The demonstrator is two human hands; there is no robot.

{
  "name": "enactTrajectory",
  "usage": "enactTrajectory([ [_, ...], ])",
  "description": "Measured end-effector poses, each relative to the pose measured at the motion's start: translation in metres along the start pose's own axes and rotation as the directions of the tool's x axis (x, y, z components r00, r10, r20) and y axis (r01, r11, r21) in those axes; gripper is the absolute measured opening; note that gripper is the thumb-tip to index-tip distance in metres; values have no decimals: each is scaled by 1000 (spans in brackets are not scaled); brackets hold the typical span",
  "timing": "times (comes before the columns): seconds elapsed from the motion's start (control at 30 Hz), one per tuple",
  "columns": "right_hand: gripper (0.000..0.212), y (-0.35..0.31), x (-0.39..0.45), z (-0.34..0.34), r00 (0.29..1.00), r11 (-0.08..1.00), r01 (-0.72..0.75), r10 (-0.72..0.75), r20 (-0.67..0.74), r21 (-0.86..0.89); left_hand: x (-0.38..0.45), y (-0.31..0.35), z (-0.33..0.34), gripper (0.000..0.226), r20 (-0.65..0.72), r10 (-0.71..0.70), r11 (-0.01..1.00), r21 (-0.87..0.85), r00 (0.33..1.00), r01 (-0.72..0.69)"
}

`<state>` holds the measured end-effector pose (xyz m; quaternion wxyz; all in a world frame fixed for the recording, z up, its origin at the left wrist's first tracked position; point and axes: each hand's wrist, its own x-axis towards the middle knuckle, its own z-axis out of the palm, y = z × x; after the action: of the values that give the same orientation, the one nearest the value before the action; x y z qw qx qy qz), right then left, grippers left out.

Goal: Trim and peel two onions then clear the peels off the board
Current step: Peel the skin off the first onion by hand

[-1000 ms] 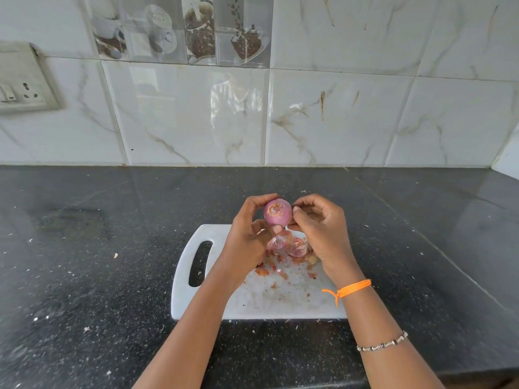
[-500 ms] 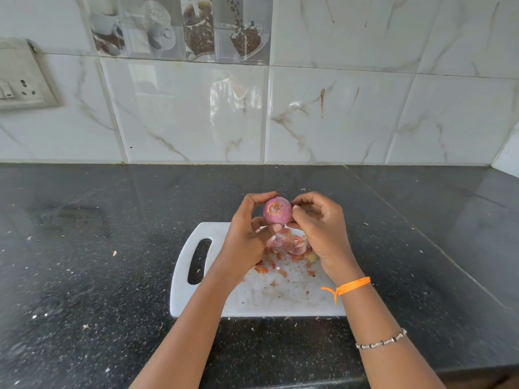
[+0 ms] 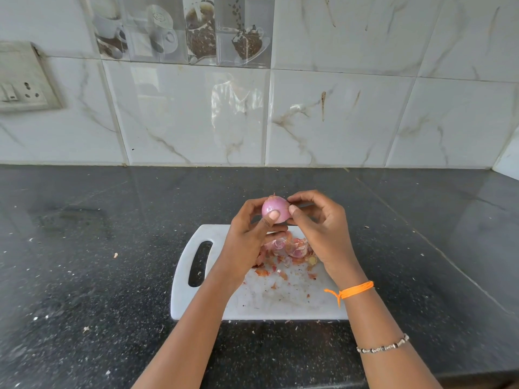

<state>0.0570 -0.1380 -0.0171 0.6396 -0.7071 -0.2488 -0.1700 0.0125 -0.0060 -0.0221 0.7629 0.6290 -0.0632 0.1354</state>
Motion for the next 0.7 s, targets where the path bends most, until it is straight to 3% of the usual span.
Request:
enactTrajectory([
  [0.4,7,-3,-2,4,997,996,21,-28,-70,-86,-1,-1,1,26,25,50,998,42,998,-51],
  [0.7,36,4,2,0,994,991,19,-33,-106,-136,0,-2,2,22,44,4,1000,19,999,-5],
])
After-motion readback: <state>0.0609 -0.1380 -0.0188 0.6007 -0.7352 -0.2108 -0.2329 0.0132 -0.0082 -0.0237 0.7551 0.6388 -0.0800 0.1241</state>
